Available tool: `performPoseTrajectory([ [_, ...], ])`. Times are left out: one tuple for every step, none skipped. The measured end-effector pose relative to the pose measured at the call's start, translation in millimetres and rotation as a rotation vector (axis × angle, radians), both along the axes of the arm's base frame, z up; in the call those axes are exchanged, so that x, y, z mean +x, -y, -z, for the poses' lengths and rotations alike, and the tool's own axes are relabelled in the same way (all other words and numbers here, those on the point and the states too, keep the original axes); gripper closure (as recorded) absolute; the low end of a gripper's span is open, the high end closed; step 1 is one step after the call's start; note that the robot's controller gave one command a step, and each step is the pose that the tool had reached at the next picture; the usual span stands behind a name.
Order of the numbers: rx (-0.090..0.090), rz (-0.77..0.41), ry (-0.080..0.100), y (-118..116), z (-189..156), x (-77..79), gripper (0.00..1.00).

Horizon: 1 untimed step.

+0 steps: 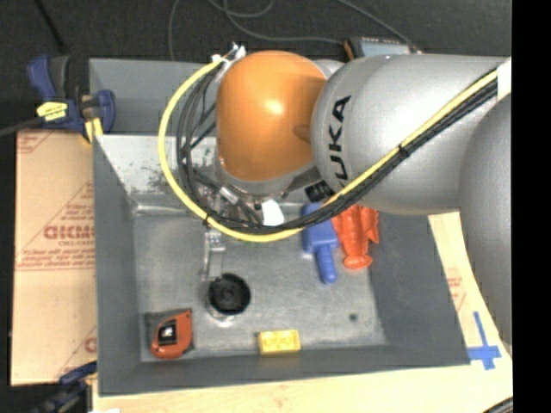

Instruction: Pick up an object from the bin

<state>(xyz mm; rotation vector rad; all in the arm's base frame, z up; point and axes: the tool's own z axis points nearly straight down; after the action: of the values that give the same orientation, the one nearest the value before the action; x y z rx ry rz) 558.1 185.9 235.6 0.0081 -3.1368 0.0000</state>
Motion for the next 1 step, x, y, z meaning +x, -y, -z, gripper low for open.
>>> performPoseTrajectory([
  [0.002,0.004,0.008,1.2,-4.8,1.6,0.00],
])
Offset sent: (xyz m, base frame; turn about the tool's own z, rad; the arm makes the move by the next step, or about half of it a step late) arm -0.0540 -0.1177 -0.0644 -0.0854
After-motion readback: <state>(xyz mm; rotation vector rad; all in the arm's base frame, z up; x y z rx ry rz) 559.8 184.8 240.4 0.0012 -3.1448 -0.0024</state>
